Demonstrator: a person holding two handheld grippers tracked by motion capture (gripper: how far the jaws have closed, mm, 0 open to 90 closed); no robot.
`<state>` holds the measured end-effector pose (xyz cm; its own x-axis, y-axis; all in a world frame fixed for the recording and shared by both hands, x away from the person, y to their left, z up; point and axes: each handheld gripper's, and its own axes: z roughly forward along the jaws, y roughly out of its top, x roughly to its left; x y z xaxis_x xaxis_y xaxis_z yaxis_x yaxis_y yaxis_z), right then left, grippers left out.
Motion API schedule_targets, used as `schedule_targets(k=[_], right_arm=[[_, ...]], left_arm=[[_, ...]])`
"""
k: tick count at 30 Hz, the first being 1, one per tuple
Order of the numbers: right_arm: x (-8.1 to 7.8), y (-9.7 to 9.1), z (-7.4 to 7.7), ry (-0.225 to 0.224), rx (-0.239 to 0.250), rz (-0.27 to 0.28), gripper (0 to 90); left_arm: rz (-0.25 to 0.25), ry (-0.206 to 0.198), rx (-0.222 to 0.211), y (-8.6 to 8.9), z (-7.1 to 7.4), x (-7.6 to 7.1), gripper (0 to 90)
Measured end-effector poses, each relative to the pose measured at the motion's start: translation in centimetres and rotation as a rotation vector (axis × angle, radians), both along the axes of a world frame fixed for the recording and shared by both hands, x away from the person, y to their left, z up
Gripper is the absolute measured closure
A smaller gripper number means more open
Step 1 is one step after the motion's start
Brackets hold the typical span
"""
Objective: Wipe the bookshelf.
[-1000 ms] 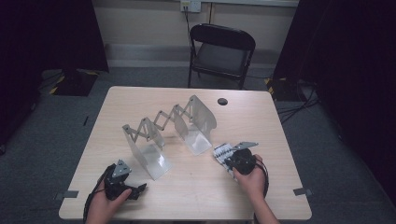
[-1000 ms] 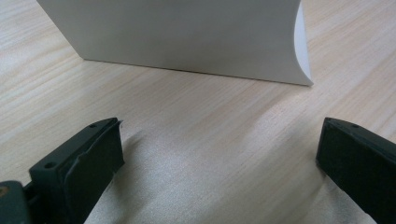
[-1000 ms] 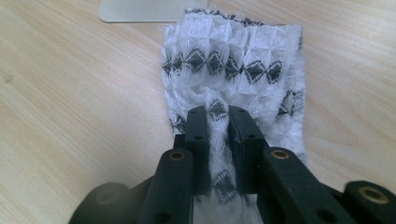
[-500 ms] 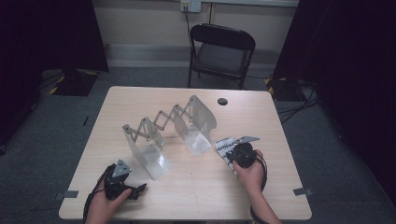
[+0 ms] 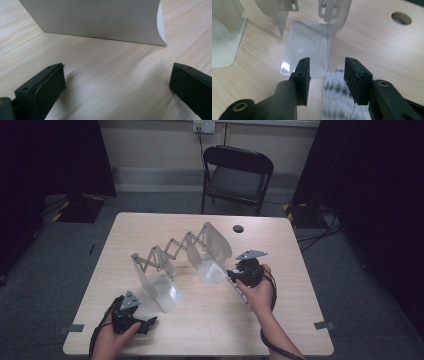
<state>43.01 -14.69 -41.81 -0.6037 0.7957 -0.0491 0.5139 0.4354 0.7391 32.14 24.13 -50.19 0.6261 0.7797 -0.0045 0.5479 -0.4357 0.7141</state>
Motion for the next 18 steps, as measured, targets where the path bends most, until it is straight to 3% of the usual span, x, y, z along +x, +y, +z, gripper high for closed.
schedule_targets(k=[7,18], right_arm=[[1.9,1.6,1.0,-0.02,0.039,0.008,63.8],[2.3,2.0,1.6,-0.022,0.057,-0.028,79.1]], left_arm=[[-0.001,0.001,0.0,0.0,0.0,0.0,0.0],[-0.001,0.0,0.0,0.0,0.0,0.0,0.0]])
